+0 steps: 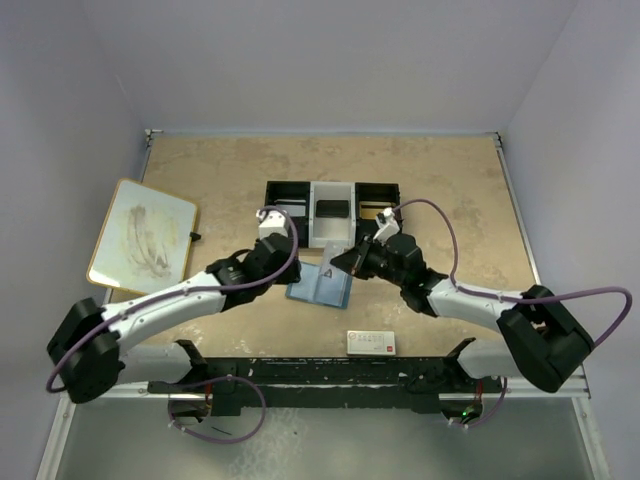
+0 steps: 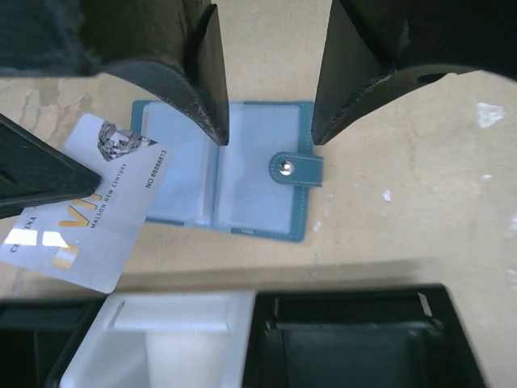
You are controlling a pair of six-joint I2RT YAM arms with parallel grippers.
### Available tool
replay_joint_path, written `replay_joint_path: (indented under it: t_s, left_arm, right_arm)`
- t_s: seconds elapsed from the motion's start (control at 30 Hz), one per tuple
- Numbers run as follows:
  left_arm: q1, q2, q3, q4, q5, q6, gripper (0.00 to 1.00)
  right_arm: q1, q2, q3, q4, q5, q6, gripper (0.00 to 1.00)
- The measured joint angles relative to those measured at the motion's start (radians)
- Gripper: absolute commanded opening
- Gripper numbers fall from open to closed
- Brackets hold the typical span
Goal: Take the credit cards out of the card holder
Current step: Remove the credit card from the card holder.
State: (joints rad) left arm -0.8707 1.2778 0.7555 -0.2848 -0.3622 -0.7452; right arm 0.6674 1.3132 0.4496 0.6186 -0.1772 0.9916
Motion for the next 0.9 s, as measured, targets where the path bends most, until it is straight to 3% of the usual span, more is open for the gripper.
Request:
replay_joint_path:
  t_s: [0.13, 0.27, 0.37, 0.6, 0.73, 0.9]
  left_arm:
    - [0.007, -0.14, -0.007, -0.054, -0.114, -0.002, 0.61]
    - [0.052, -0.165, -0.003, -0.164, -0.203, 0.026, 0.74]
    - [0.11, -0.16, 0.006, -0.248, -0.229, 0.046, 0.76]
    - [0.463, -0.161, 0.14, -0.344, -0.132, 0.142, 0.78]
    - [0.552, -0.177, 0.171, -0.357, -0.142, 0.193, 0.81]
    - [0.623, -0.3, 0.101, -0.352, -0.228, 0.216, 0.83]
  right_arm:
    - [0.0, 0.002, 0.035, 0.021, 0.003, -0.081, 0.0]
    - [0.0, 0.008, 0.101, 0.021, 0.003, -0.183, 0.0]
    - [0.008, 0.008, 0.148, 0.016, 0.009, -0.271, 0.0]
    - [0.048, 0.019, 0.271, -0.069, 0.063, -0.539, 0.0]
    - [0.068, 0.084, 0.38, -0.121, 0.061, -0.709, 0.0]
    - [0.073, 0.237, 0.58, -0.264, 0.044, -0.885, 0.0]
